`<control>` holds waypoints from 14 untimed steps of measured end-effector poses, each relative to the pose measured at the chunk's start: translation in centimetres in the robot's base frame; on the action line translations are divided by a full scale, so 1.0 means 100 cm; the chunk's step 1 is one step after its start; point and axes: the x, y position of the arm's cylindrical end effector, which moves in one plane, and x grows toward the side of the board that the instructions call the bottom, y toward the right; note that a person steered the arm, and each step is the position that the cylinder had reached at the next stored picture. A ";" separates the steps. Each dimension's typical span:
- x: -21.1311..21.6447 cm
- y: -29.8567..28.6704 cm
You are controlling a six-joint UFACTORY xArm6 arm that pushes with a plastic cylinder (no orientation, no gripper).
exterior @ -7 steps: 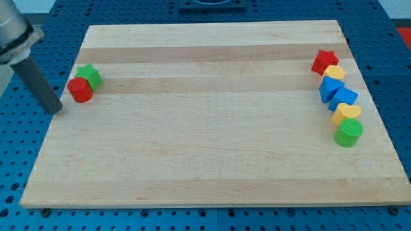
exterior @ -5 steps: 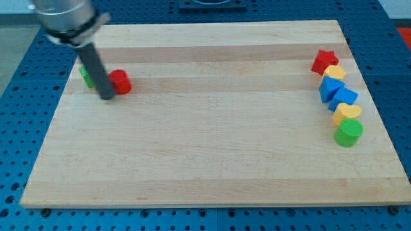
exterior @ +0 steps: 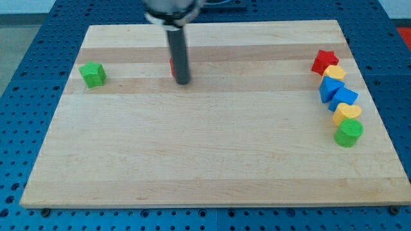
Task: Push the red circle to the top of the red star
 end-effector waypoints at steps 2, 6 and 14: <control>0.008 -0.095; -0.053 0.069; -0.072 0.186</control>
